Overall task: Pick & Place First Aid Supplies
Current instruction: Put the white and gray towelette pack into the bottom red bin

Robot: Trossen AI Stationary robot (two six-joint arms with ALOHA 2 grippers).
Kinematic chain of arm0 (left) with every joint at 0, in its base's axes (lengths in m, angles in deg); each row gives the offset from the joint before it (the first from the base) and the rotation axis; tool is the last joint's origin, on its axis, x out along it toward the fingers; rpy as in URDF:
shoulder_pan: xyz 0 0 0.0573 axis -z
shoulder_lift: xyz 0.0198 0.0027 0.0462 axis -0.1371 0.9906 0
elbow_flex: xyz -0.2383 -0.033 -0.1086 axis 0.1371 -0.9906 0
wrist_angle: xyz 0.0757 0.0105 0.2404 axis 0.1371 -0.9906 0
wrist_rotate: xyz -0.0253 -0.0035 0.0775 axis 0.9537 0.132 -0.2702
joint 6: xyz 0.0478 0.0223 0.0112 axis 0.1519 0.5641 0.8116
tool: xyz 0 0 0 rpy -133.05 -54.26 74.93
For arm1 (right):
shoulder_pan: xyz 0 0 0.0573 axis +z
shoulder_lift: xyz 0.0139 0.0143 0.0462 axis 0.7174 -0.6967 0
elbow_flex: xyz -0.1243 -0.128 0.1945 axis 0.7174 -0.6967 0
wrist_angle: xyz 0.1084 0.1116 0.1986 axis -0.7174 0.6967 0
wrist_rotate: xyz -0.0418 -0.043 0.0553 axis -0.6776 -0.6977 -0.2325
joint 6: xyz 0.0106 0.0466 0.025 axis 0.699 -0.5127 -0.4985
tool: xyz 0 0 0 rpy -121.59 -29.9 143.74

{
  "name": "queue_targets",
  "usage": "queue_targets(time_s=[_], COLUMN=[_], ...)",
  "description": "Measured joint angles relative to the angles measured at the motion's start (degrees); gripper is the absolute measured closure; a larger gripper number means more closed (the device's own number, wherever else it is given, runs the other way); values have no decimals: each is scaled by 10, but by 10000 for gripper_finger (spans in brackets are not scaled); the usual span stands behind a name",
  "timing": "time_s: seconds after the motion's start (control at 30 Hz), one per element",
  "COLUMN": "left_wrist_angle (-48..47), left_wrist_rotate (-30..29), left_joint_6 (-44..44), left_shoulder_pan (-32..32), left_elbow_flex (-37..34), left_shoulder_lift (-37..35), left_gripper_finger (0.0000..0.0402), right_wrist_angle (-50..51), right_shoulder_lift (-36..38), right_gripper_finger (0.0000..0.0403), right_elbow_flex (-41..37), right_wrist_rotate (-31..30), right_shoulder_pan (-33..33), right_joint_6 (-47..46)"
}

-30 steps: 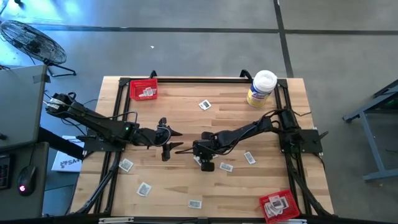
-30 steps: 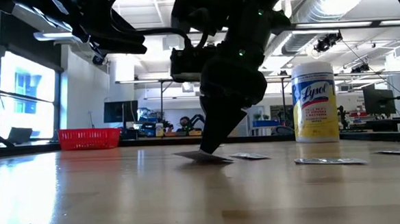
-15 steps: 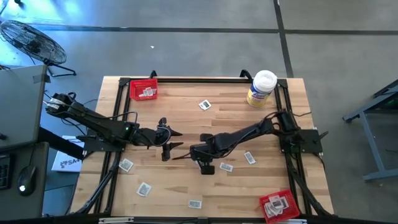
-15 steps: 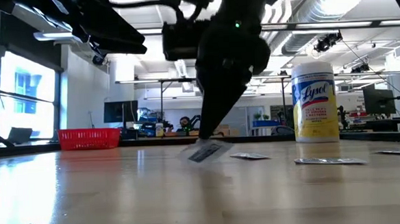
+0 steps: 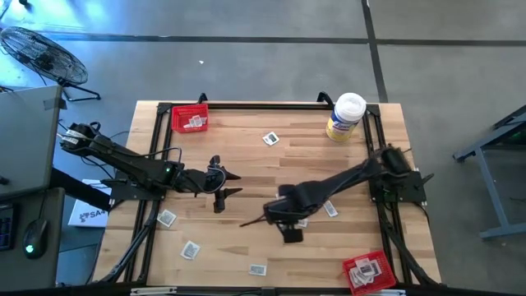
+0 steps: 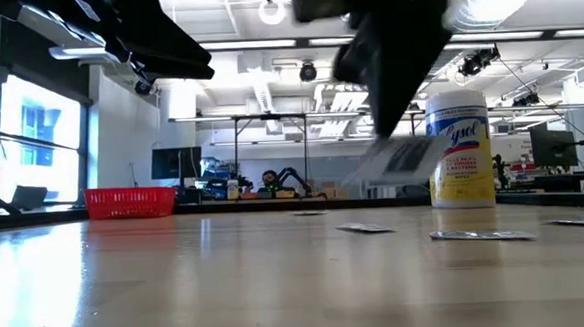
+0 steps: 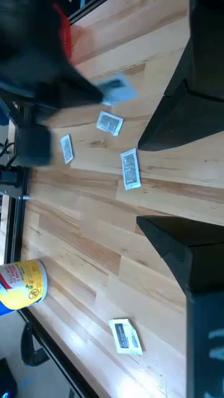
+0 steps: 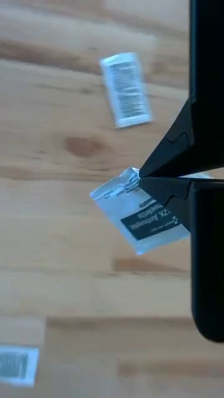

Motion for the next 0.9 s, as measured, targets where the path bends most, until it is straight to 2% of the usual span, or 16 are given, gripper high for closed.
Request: queue_targets(time_s=[0.23,0.47,0.7,0.9], left_wrist_angle=[0,0,0,0], left_wrist_rotate=[0,0,1,1], left_joint_6=[0,0,0,0], left_shoulder_pan=[0,0,0,0], left_elbow_flex=[0,0,0,0], left_shoulder_lift=[0,0,0,0], left_gripper_finger=[223,223,223,223], right_wrist_angle=[0,-2,-17,-121], right_shoulder_lift=[150,279,336,339], right_gripper_finger=[403,403,403,403], right_elbow_flex=[-106,-211,-279,-343], right_wrist_rotate=[3,35,50,21], right_shoulder_pan=[78,213,369,436], right_joint_6=[-164,-409,-646,-728])
